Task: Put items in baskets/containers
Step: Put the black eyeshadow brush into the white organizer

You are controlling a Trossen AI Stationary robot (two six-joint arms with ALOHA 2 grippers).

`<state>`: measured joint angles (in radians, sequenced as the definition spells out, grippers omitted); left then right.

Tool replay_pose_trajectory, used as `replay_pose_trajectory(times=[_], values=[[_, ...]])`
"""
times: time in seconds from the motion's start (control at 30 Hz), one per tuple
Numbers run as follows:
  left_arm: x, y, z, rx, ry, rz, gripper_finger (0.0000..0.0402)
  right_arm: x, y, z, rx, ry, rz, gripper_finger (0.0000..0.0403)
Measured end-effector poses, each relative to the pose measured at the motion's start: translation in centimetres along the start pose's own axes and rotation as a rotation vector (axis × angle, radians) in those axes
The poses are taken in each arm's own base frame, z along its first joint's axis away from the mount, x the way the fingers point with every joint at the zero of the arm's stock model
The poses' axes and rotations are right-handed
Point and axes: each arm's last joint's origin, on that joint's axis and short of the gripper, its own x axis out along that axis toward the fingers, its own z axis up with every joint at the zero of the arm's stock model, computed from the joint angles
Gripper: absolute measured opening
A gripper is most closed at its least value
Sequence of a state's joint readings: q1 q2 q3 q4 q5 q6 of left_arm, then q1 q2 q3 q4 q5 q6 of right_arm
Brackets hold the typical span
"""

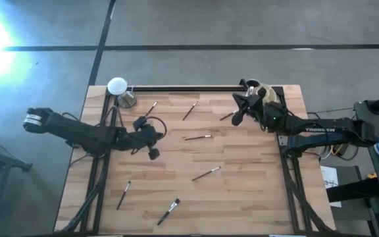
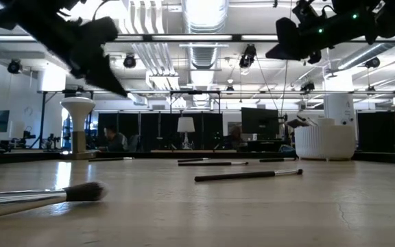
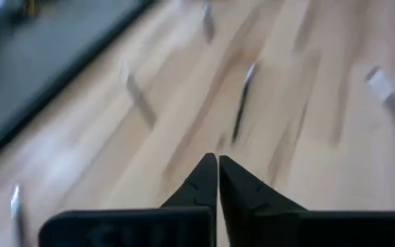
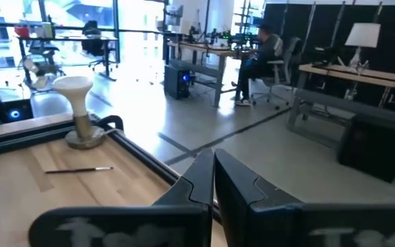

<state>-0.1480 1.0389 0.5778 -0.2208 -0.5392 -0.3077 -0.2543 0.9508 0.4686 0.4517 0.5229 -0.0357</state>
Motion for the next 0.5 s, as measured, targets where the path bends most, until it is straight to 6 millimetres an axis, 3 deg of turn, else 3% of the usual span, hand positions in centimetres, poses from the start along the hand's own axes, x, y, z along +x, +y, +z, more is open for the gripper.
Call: replay_pose_trajectory(times=[0.2,0.5], values=[[-0.8,-0.8,-3.0,-0.057,0.256,-0.004,0.0001,-0.1,0.3,0.0,0.000,-0.002,0.013,0.0008],[-4.7,-5.6,-6.4,-0.207,0.446,-0.054,0.0001,-0.1,0.3,0.0,0.007,-0.002,0.015,0.0008]])
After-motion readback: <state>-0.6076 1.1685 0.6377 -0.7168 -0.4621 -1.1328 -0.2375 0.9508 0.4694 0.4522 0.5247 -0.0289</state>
